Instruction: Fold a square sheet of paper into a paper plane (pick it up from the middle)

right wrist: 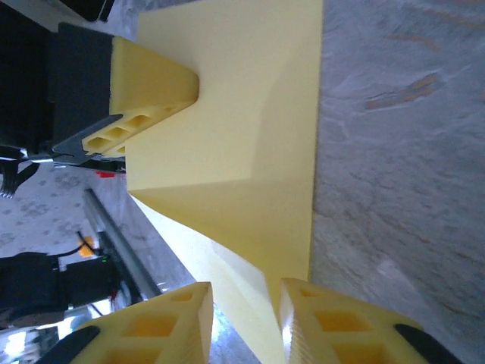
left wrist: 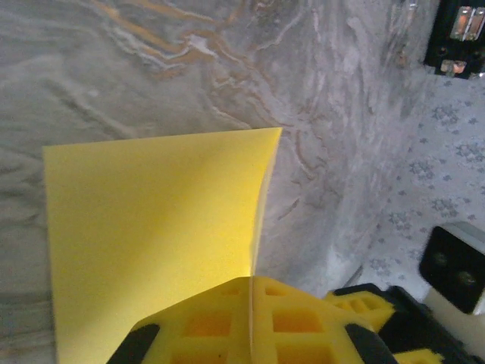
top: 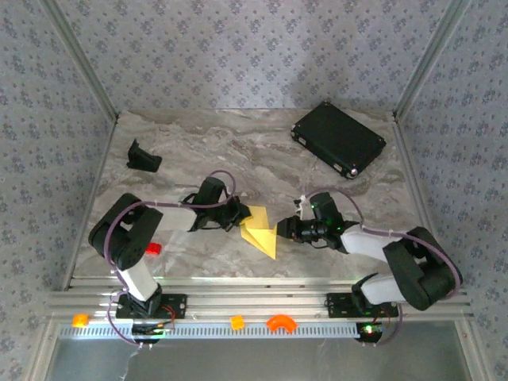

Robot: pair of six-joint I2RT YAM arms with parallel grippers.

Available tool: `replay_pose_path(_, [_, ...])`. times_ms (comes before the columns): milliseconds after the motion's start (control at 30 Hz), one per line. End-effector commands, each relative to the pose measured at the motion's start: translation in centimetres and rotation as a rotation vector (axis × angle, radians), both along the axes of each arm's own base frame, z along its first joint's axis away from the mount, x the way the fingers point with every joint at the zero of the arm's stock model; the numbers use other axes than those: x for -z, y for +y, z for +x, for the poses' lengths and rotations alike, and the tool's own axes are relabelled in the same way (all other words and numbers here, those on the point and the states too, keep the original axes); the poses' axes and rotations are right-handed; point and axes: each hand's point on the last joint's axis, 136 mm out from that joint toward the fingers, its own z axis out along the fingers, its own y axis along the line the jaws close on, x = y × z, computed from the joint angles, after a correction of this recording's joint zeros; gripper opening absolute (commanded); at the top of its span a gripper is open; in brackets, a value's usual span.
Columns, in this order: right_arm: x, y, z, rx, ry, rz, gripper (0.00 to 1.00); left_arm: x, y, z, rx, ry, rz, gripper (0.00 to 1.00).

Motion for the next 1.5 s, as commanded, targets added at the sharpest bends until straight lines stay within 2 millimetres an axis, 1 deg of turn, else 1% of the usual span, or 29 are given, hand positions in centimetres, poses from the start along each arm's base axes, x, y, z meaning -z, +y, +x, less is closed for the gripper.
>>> replay_pose_path(0, [0.2, -1.5, 0.1, 0.019, -0.044, -0.138, 0.33, -1.1, 0.3, 0.4, -0.05, -0.057, 0.007, 0.01])
replay_pose_path(100, [-0.1, -2.5, 0.1, 0.037, -0.084, -0.198, 0.35, -1.3, 0.4, 0.6, -0.072, -0.077, 0.025, 0.0])
replay_pose_path(267, [-0.5, -3.4, 0.0, 0.076, -0.128, -0.249, 0.36, -1.8, -0.3, 0.7, -0.077, -0.111, 0.032, 0.0])
replay_pose_path(367, [-0.5, -3.8, 0.0, 0.07, -0.182, -0.287, 0.36, -2.0, -0.9, 0.7, -0.059, -0.11, 0.021, 0.02])
replay_pose_path(667, [-1.5, -3.1, -0.5, 0.047, -0.288, -0.302, 0.37, -2.4, -1.3, 0.3, -0.029, -0.11, 0.009, 0.18])
replay_pose_path(733, [-1.7, -3.1, -0.5, 0.046, -0.301, -0.311, 0.38, -2.5, -1.4, 0.3, -0.021, -0.112, 0.009, 0.18])
replay_pose_path(933, [-2.2, -3.0, -0.7, 0.052, -0.343, -0.296, 0.45, -2.8, -1.5, 0.3, -0.007, -0.118, 0.015, 0.18])
replay_pose_path(1067, [-2.1, -2.4, -1.2, 0.023, -0.373, -0.29, 0.45, -3.0, -1.6, 0.2, 0.003, -0.117, 0.012, 0.18])
replay_pose_path(1200, [-1.7, -1.4, -2.1, -0.04, -0.45, -0.337, 0.44, -3.2, -1.7, 0.2, 0.008, -0.119, 0.011, 0.18])
replay_pose_path(1467, [-1.6, 1.0, -3.6, -0.174, -0.739, -0.461, 0.38, -3.8, -1.8, 0.2, 0.016, -0.122, 0.008, 0.18])
